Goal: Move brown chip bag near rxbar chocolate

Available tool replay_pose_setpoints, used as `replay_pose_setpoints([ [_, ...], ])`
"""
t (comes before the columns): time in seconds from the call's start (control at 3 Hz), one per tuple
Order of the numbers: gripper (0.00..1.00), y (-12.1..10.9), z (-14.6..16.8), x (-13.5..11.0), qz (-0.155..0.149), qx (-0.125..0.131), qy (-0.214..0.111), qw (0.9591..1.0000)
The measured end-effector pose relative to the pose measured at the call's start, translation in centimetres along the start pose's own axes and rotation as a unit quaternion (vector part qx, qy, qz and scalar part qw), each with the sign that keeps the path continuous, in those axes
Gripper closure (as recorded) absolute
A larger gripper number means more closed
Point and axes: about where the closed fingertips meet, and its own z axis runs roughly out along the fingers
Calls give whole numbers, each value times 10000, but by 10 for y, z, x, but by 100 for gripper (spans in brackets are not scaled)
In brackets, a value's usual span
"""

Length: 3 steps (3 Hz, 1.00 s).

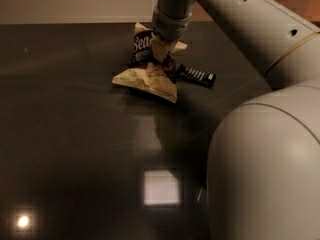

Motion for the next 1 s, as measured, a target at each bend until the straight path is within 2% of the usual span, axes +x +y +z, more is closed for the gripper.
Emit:
replay_pose_setpoints([
  [0.33,13,-11,0,6,48,133,-35,9999],
  [0.67,0,-10,2,4,41,127,-40,9999],
  [1.0,0,-10,2,4,41,126,-41,9999],
])
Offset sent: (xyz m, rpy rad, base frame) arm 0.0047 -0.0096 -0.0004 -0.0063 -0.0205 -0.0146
